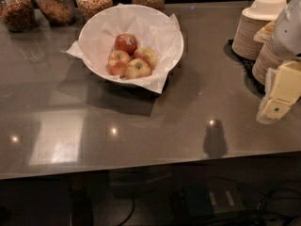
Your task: Pick apple from white bowl
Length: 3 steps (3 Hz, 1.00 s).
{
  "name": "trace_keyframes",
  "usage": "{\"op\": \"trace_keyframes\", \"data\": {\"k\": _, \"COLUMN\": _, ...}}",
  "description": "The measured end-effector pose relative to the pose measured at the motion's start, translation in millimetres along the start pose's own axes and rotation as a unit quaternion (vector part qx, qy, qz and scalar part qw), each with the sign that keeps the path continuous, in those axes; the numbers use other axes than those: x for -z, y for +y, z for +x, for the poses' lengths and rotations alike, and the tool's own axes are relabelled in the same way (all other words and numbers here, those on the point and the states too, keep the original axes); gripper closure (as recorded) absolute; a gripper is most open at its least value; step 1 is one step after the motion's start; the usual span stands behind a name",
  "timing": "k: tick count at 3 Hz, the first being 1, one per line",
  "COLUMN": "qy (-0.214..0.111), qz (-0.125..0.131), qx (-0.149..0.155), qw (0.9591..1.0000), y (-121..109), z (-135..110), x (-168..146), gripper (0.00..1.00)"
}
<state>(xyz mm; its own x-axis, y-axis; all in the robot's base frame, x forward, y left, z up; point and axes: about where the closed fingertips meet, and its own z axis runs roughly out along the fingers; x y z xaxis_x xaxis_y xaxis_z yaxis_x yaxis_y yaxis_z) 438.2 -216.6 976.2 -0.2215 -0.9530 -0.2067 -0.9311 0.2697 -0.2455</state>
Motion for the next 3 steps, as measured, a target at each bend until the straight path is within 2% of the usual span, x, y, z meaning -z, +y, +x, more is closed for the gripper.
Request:
{"op": "trace_keyframes", "data": {"k": 1, "qy": -0.004, "qz": 0.005, "qx": 0.000, "qw": 1.0000, "y": -0.6, "z": -5.6, "x": 0.2, "gripper": 0.00}}
{"op": "trace_keyframes", "data": {"k": 3, "qy": -0.037, "qz": 0.026, "qx": -0.022, "qw": 0.9987, "y": -21.1, "z": -55.4, "x": -14.0, "gripper": 0.00}}
